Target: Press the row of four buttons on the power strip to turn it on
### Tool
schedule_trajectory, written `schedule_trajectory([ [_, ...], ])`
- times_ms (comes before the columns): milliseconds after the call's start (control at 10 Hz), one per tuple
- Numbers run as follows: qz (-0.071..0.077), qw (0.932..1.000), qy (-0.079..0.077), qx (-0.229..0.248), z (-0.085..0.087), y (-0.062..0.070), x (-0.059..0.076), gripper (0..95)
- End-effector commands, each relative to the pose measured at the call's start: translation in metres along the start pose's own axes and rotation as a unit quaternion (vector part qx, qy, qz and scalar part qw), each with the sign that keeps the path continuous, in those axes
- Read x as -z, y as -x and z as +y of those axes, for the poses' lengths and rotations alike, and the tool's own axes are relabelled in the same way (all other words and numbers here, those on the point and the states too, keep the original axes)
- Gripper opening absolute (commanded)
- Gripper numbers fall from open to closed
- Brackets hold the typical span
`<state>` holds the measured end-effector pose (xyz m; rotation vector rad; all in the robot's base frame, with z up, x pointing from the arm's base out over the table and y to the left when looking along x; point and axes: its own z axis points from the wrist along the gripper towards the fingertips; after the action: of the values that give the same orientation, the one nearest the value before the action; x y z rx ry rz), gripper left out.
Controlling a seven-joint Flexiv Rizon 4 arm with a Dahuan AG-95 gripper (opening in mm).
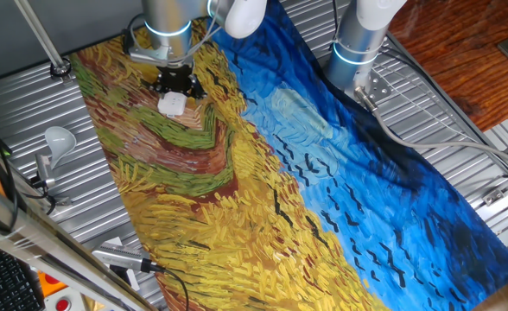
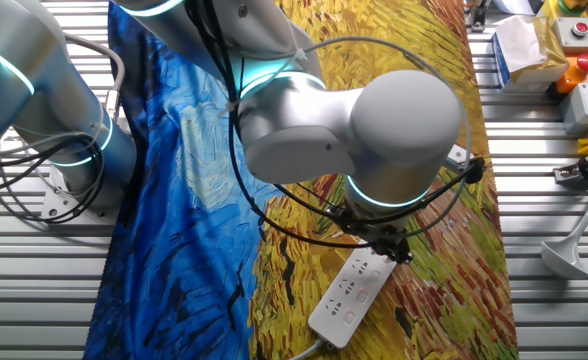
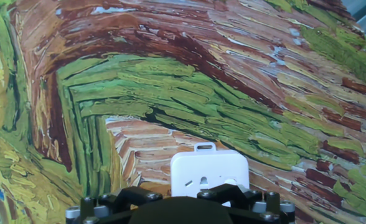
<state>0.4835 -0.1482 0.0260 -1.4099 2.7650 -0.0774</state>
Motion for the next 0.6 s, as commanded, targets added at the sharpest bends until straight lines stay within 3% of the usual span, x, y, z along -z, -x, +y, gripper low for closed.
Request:
schedule_trajectory([
  [100, 0.000, 1.0000, -0.001, -0.001, 0.0013, -0.0002, -0.0018, 95.0],
  [600, -0.001, 1.0000, -0.002, 0.001, -0.0005, 0.0008, -0.0073, 95.0],
])
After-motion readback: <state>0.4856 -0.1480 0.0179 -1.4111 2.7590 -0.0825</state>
